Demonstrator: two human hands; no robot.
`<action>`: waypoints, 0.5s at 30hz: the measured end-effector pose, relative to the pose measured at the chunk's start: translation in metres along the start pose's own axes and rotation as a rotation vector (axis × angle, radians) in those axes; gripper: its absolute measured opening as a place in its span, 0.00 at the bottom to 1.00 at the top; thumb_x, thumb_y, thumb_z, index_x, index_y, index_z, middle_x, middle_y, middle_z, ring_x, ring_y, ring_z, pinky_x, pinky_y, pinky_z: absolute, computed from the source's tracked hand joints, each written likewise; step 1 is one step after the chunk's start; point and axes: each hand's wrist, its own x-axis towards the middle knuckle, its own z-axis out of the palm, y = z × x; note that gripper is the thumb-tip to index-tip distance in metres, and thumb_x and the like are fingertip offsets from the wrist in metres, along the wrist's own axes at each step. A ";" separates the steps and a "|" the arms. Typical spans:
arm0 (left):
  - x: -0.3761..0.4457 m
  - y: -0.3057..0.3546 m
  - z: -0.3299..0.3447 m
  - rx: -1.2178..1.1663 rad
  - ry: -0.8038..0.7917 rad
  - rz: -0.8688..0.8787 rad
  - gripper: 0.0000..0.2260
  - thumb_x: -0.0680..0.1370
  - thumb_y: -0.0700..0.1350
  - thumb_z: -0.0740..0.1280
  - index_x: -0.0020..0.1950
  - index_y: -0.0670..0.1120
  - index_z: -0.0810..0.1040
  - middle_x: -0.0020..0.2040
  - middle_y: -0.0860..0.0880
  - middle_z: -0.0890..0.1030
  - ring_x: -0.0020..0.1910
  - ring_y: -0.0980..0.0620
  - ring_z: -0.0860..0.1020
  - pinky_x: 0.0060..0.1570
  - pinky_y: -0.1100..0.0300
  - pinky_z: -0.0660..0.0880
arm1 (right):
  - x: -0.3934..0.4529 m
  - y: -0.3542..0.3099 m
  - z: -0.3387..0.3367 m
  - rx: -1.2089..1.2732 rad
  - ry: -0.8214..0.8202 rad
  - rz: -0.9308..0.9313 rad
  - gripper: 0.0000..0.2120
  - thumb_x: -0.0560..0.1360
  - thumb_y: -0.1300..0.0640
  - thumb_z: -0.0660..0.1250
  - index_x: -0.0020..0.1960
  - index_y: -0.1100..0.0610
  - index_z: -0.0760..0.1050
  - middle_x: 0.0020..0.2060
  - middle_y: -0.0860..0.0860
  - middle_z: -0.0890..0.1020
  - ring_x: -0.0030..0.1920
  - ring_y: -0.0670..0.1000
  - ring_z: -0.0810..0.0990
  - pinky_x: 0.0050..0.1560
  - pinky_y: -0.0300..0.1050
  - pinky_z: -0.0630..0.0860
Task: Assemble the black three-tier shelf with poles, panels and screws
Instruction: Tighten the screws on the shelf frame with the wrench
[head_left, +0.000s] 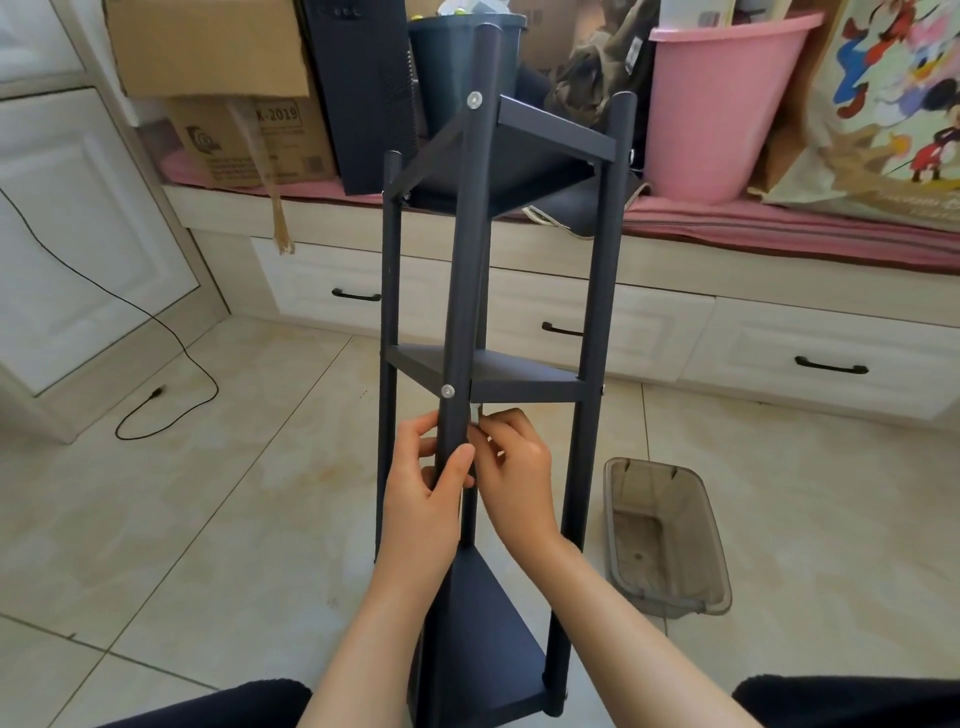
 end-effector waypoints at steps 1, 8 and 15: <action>0.000 0.000 0.000 0.004 -0.001 0.002 0.14 0.81 0.44 0.67 0.57 0.64 0.72 0.50 0.52 0.80 0.41 0.58 0.82 0.41 0.71 0.75 | 0.000 -0.002 -0.005 -0.018 -0.021 0.003 0.08 0.80 0.61 0.67 0.54 0.60 0.83 0.48 0.50 0.79 0.47 0.47 0.79 0.51 0.44 0.79; -0.004 0.002 0.001 0.026 -0.008 -0.008 0.14 0.82 0.46 0.67 0.57 0.66 0.71 0.51 0.55 0.80 0.41 0.58 0.82 0.41 0.73 0.75 | 0.002 -0.017 -0.039 -0.165 -0.195 0.105 0.09 0.80 0.56 0.66 0.48 0.57 0.84 0.37 0.43 0.74 0.39 0.42 0.74 0.38 0.27 0.67; -0.006 0.005 0.001 0.054 -0.024 -0.015 0.14 0.82 0.45 0.66 0.57 0.66 0.70 0.52 0.55 0.80 0.42 0.59 0.81 0.41 0.74 0.74 | 0.008 -0.027 -0.056 -0.196 -0.274 0.181 0.08 0.80 0.55 0.66 0.47 0.55 0.84 0.32 0.42 0.76 0.33 0.41 0.74 0.33 0.28 0.64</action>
